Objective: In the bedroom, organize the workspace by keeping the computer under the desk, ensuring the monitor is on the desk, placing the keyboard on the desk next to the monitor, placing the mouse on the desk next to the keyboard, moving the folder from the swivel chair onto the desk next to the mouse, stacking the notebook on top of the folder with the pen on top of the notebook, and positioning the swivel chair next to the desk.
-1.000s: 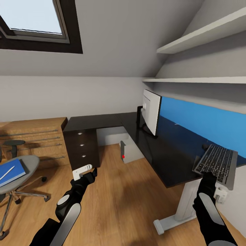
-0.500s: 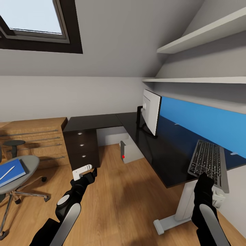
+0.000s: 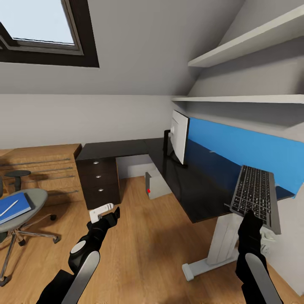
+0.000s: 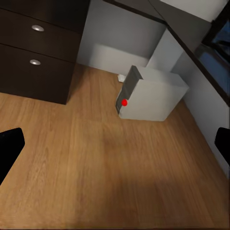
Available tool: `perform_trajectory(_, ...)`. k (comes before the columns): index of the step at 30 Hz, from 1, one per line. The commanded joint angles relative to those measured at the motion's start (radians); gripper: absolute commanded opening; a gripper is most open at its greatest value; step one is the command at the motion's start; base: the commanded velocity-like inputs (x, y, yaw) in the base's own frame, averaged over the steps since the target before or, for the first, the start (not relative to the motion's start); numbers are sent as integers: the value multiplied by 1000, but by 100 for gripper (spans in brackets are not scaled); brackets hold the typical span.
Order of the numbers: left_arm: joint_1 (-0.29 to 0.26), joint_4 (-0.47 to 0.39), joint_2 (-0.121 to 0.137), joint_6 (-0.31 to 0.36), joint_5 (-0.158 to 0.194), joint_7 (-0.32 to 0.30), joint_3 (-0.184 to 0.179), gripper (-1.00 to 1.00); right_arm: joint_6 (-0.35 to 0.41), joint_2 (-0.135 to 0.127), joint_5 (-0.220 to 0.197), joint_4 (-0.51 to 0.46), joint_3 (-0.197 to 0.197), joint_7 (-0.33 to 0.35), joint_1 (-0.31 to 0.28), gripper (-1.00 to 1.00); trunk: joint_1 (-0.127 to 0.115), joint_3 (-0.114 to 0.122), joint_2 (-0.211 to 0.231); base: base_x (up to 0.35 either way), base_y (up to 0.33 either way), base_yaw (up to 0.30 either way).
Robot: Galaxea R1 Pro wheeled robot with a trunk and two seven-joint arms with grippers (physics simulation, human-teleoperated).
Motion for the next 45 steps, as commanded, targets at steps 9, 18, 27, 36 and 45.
perform_trajectory(9, -1, 8, 1, 4, 8, 8, -2, 100, -9, 25, -2, 2, 1, 8, -1, -100, -1, 0, -1, -232, -258, 22)
perform_trajectory(18, -1, 24, 3, 1, 9, 9, 10, 100, -11, 25, -1, 4, 47, 4, -1, -100, -1, 9, -1, -71, -153, 196)
perform_trajectory(27, -1, 25, 3, 1, 8, 9, 10, 100, -13, 26, 0, 21, 150, 2, -1, -100, -1, 18, -1, -179, -3, 207)
perform_trajectory(36, -1, 25, 3, 2, 5, 9, 10, 100, -10, 25, 0, 32, 200, 3, -1, -100, -1, 20, -1, -332, 0, 145)
perform_trajectory(45, -1, 25, 3, 4, 5, 8, 9, 100, -7, 20, 30, 30, 262, 5, -1, -100, -1, 20, -1, -325, 0, 10)
